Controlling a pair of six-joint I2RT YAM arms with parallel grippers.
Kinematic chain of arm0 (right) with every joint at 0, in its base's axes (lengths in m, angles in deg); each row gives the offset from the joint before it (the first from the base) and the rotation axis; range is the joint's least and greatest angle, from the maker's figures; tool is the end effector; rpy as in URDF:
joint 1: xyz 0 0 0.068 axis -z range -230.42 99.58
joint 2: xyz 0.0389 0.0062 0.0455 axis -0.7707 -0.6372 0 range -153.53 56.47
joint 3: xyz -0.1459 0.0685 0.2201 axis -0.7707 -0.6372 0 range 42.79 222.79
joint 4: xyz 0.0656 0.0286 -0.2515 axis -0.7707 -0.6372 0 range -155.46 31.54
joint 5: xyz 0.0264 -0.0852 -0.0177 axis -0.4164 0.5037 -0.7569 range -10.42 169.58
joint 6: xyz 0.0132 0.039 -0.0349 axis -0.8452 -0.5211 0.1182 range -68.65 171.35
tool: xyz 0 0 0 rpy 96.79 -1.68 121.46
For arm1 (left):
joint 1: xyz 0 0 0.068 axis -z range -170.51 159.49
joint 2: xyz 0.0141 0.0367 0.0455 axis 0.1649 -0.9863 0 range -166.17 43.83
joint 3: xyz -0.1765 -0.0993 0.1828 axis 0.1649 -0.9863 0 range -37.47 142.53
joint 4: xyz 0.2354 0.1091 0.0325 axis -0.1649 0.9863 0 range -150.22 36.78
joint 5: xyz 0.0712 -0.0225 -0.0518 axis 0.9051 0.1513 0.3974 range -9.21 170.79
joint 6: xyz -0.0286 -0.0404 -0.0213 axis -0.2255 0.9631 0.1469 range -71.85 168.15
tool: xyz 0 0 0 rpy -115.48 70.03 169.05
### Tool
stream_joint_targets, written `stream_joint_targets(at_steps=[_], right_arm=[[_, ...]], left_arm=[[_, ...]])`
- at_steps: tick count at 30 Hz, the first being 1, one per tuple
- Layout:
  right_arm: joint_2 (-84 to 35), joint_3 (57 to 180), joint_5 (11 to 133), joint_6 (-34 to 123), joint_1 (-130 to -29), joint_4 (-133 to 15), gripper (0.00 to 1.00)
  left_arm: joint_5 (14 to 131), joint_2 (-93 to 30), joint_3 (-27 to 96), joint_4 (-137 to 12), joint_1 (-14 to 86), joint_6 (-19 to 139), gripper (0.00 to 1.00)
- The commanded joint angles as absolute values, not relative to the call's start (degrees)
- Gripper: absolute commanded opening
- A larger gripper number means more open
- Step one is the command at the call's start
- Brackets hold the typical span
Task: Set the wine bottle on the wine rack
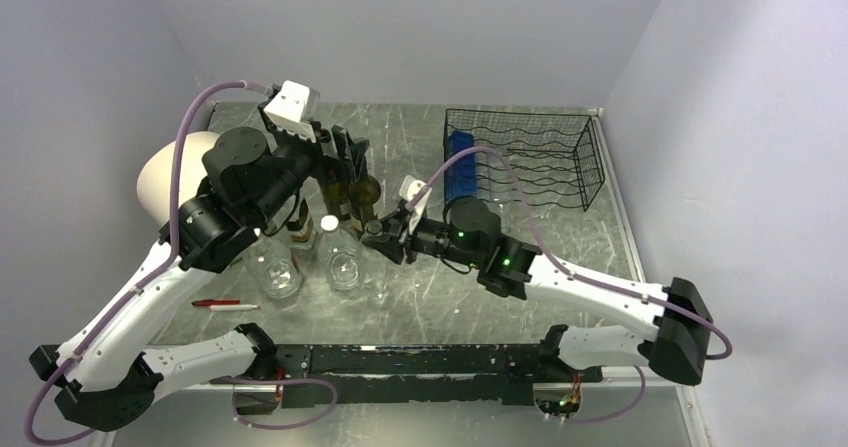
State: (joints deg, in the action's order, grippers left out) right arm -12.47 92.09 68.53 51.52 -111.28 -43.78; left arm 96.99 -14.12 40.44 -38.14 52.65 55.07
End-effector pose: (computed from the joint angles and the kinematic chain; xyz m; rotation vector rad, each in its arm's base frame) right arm 0.1327 0.2520 0.3245 -1.0168 1.4212 0.9516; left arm 0.1510 -0.1281 0.4733 0.2908 1.5986 -0.4489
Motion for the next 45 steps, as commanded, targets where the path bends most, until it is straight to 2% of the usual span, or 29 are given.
stream_joint_targets(at_steps=[1,10,14,20,24,29,40,45], right_arm=[[-5.83,91.68,73.8,52.48,-111.59,-41.86,0.07],[2.98,91.7,92.08,48.92,-111.51,-53.18,0.0],[4.93,92.93,102.03,44.78,-111.47,-57.98,0.0],[6.24,95.83,111.42,39.39,-111.46,-62.99,0.0],[6.47,97.52,116.61,36.74,-111.43,-64.78,0.0],[7.31,99.27,120.47,33.89,-111.41,-65.53,0.0],[8.75,99.87,118.66,32.86,-111.44,-62.66,0.0],[9.28,101.57,117.86,32.25,-111.44,-61.81,0.0]], left_arm=[[94.66,-13.47,38.76,-39.96,52.31,55.67,0.99],[85.4,-10.92,30.01,-48.28,52.3,50.72,0.99],[81.5,-11.41,27.08,-50.56,52.3,49.9,0.99],[69.27,-14.4,23.2,-54.09,52.32,47.55,0.99],[60.34,-14.97,17.17,-61.98,52.39,46.14,0.99],[52.89,-16.84,11.15,-71.94,53.16,46.45,0.99],[57.47,-24.57,8.53,-80.94,56.14,46.19,0.99],[55.46,-26.77,7.99,-83.92,56.46,46.7,0.99]])
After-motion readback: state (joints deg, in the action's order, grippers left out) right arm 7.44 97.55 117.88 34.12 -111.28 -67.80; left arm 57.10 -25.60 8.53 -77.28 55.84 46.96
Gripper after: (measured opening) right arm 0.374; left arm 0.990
